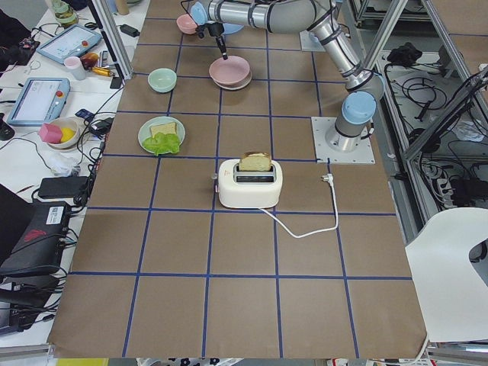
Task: Stack three plates with pink and blue
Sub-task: 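Lower the pink plate onto the cream plate and open the left gripper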
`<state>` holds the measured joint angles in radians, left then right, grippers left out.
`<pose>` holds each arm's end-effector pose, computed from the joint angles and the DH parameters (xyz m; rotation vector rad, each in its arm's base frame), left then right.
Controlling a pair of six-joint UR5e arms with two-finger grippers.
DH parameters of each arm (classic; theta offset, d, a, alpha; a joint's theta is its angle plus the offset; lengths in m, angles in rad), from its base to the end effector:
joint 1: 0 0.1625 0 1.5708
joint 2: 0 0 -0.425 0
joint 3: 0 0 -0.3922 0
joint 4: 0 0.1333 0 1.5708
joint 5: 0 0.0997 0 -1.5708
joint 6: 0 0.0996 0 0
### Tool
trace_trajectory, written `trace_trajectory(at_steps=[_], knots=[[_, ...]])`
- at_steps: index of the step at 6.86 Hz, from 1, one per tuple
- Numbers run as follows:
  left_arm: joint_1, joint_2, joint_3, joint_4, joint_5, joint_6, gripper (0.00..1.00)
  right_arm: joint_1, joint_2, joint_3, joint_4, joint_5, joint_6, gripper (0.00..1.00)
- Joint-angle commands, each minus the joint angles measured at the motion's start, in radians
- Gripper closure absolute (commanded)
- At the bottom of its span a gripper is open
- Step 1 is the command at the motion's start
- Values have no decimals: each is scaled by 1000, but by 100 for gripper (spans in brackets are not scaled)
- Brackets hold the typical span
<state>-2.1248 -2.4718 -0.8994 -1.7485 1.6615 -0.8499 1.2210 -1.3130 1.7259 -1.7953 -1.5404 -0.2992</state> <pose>-0.5094 -0.5872 0.2065 -0.3852 2.7617 0.3580 -0.0593 -0.5605 0.2996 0.0813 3.0409 0.2577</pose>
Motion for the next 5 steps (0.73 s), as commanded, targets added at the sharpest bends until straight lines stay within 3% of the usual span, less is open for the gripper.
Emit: trace_trajectory(at_steps=[1, 2, 5], knots=[[2, -1, 0, 0, -2, 0, 30, 0, 1, 1, 0, 0, 0, 100], [0, 2, 0, 0, -9, 0, 9, 0, 1, 1, 0, 0, 0, 100], [9, 56, 14, -6, 0, 17, 0, 2, -2, 4, 0, 8, 6, 100]])
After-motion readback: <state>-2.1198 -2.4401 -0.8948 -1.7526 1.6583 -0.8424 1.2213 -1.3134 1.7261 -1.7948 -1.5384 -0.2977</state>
